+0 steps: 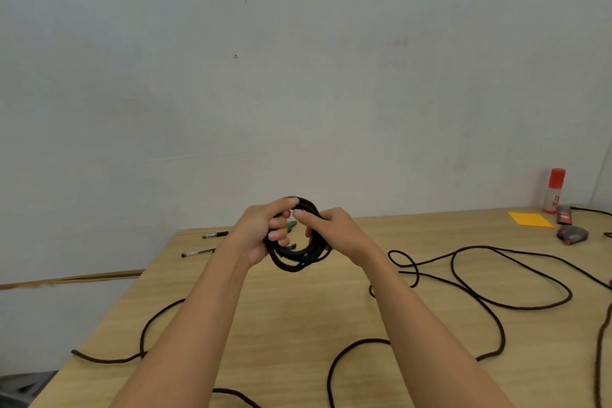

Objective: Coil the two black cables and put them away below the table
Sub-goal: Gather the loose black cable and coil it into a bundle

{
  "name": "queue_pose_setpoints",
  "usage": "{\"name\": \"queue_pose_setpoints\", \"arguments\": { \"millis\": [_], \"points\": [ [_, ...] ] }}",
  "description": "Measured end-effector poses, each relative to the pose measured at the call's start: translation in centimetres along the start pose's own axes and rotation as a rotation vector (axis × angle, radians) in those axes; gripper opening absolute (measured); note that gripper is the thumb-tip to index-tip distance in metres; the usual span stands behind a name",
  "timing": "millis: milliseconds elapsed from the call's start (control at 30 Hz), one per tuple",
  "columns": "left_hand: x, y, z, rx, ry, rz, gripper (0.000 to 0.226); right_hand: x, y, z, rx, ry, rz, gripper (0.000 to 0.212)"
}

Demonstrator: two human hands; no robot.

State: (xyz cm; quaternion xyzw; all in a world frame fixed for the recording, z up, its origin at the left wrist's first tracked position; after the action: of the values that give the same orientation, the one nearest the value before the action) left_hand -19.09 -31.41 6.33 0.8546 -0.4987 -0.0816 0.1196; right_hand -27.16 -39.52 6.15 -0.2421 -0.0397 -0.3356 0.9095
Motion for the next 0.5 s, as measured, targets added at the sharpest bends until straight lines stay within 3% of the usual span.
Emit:
{"name": "queue_pose_setpoints", "arguments": {
  "millis": [67, 200, 333, 400, 500],
  "points": [
    [0.3, -0.8, -0.2, -0.151, 0.043, -0.065, 0.029, -0.2, -0.1, -0.5, 0.094, -0.016, 0.045, 0.04],
    [0.8, -2.4, -0.5, -0.429, 0.151, -0.191, 0.028, -0.8, -0.3, -2.7, 0.03, 0.037, 0.092, 0.036],
    [0.4, -6.0, -3.1, -0.648, 0.343, -0.376, 0.027, -2.1, -1.1, -5.6, -0.278, 0.158, 0.155, 0.031],
    [0.0, -7.2, -3.9, -0.483, 0.403, -0.5, 0.029, -2.3, -0.6, -5.0, -0.578, 0.128, 0.212, 0.024],
    [0.0, -5.3, -4.3, 0.142, 0.43, -0.577, 0.035, -2.7, 2.6, -0.9, -0.882, -0.012, 0.356, 0.026]
  ]
}}
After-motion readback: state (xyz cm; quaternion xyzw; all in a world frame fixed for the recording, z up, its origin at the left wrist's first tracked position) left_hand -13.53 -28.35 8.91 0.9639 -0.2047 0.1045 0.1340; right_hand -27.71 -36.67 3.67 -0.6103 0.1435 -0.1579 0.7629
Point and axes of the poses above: each hand's wrist, its own x-axis towards the middle knuckle, its own y-axis out of the palm, z = x × y, the point moved 10 cm from there along x, towards the middle knuckle, and after that the axes turned 4 degrees about -x, right-handed, at the moved point
